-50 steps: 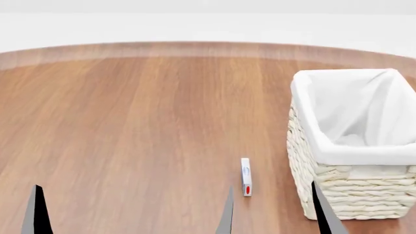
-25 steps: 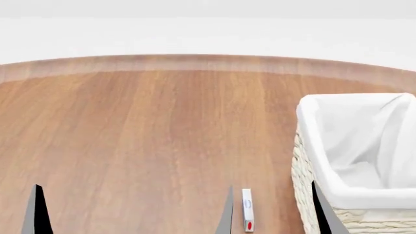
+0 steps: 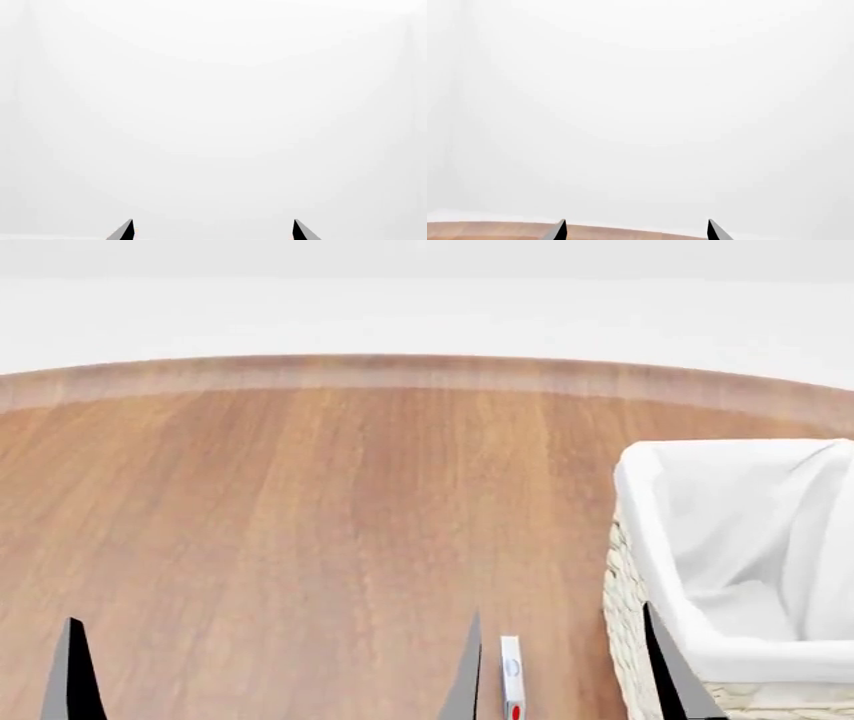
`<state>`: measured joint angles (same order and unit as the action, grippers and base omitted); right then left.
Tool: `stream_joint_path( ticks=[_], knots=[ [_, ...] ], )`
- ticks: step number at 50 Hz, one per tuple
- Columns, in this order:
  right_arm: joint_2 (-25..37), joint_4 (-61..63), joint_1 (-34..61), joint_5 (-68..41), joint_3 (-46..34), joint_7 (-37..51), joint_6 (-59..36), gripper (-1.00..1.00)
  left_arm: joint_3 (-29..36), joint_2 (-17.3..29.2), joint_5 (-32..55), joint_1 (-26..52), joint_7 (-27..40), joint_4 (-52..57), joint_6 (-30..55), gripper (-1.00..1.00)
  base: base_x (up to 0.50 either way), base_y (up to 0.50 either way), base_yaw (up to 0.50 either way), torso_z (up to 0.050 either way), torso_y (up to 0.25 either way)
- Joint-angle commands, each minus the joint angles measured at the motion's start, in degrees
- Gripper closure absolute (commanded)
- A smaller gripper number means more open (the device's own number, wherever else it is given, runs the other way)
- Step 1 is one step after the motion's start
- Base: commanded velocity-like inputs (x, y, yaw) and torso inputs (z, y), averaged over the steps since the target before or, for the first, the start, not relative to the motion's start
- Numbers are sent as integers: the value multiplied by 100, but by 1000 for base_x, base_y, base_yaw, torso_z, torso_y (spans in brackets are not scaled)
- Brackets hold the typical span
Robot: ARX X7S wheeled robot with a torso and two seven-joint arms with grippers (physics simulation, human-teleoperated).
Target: Pick up the cream cheese box, and put it in the basket.
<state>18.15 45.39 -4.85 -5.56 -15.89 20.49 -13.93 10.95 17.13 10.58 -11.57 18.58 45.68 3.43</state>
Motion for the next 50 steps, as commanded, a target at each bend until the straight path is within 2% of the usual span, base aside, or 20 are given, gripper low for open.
stream_joint_path(
  ticks=[1,12,23,35,50],
  knots=[
    [-13,332,534,-3,-25,43,-656,-100,30,25,0,-16,30,17,-25,-100,0,0,0,0,0],
    [-143,172,2175,-169,2,-118,-2115,-100,32,60,33,-6,70,80,14,-100,0,0,0,0,0],
    [-258,-576,3294,-312,17,-296,-2648,-100,25,88,70,16,105,77,30,-100,0,0,0,0,0],
    [-617,-2201,4132,-272,-349,-501,-2241,-100,27,123,89,25,145,114,45,-100,0,0,0,0,0],
    [-862,-3580,4124,-182,-671,-548,-1482,-100,84,161,83,20,198,116,34,-100,0,0,0,0,0]
  ],
)
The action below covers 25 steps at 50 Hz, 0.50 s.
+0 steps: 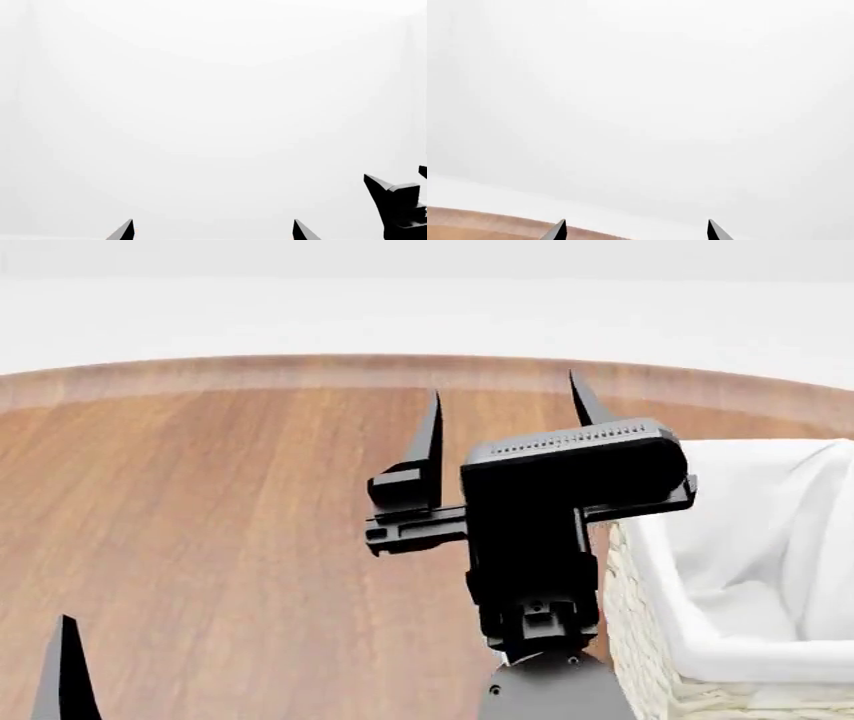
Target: Pick up the cream cheese box, and put it in the basket.
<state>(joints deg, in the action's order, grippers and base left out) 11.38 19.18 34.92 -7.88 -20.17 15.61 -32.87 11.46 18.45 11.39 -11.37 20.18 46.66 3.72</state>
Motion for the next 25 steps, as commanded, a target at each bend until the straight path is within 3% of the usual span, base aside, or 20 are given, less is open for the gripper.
stream_joint_path(
  ticks=[1,13,25],
  knots=[
    [-200,-1051,111,57,-273,-60,475,-100,41,29,2,3,38,8,2,-100,0,0,0,0,0],
    [-312,-2174,76,63,-376,-96,1110,-100,91,54,-7,16,78,6,-3,-100,0,0,0,0,0],
    [-508,-4068,402,48,-439,-272,1967,-100,145,90,-27,17,109,35,12,-100,0,0,0,0,0]
  ],
)
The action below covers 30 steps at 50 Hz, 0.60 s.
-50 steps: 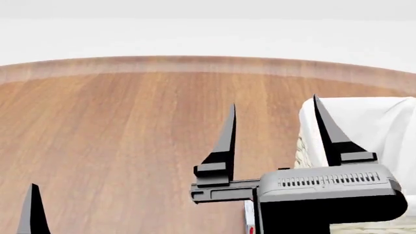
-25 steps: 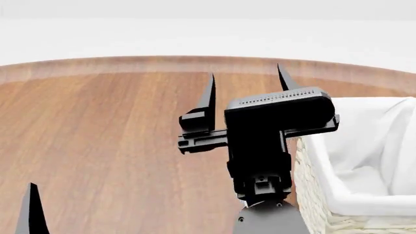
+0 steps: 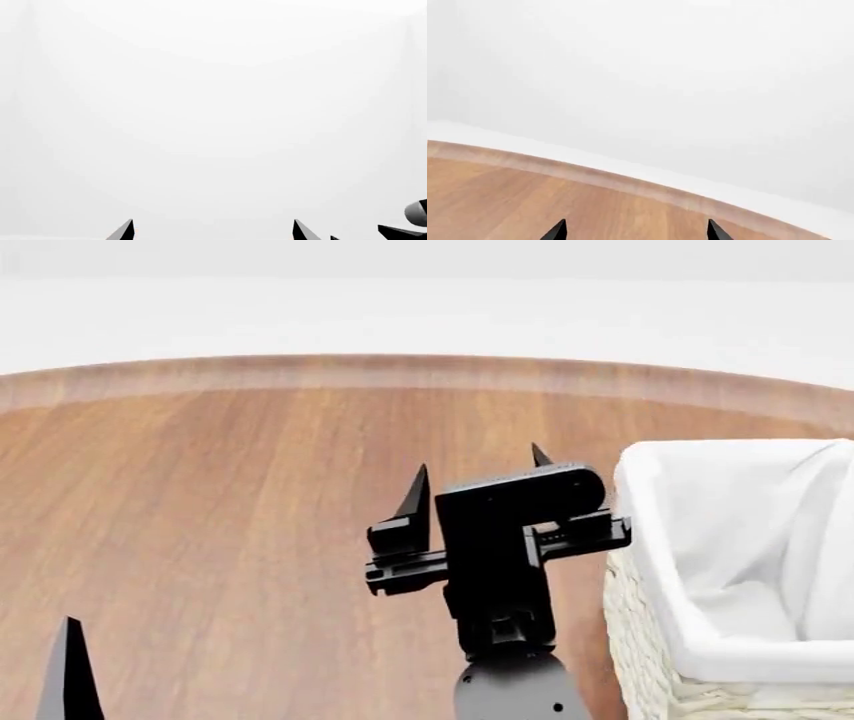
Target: Pick up the cream cheese box, and put it in the basket.
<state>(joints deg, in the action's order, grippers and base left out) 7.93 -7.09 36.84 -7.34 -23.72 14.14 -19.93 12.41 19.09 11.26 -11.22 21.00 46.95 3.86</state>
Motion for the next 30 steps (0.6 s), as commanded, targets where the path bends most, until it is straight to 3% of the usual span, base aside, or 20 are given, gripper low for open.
stream_joint_path(
  ticks=[1,22,30],
  knots=[
    [-174,-1531,229,-8,-94,-141,722,-100,50,28,-10,1,30,3,-9,-100,0,0,0,0,0],
    [-750,-5566,1101,-281,-193,-631,2925,-100,-1,96,206,29,75,-31,-9,-100,0,0,0,0,0],
    [-787,-6467,1320,-1131,-1000,-539,3478,-100,42,154,384,-75,-62,-4,-258,-100,0,0,0,0,0]
  ],
)
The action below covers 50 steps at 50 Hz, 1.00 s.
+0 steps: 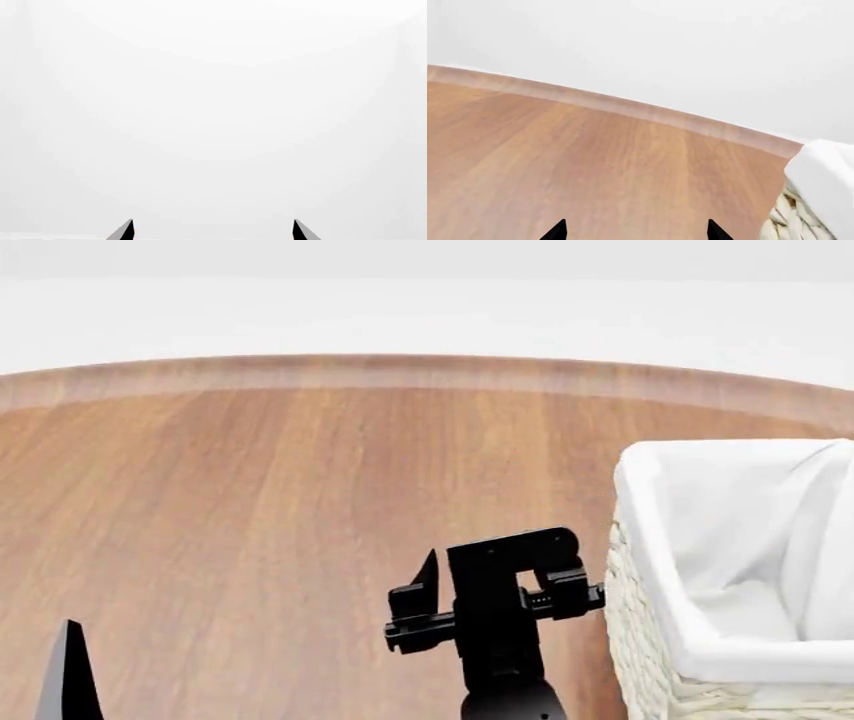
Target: Pick up the cream cheese box, and put it in the basket.
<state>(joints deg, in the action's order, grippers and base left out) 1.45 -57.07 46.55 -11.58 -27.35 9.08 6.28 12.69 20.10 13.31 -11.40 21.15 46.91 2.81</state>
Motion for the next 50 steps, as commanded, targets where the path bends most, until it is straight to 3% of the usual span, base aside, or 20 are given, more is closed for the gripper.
stream_joint_path(
  ticks=[1,13,50],
  knots=[
    [-140,-1525,369,-809,-739,-21,900,-100,17,54,174,-62,-77,0,-168,-100,0,0,0,0,0],
    [-133,-1779,353,-1428,-1316,63,1081,-100,81,91,32,-42,-31,-4,-134,-100,0,0,0,0,-14],
    [-138,-1788,33,-1007,-562,-100,978,-100,97,143,110,-37,63,-59,-261,-100,0,0,0,0,-94]
  ],
)
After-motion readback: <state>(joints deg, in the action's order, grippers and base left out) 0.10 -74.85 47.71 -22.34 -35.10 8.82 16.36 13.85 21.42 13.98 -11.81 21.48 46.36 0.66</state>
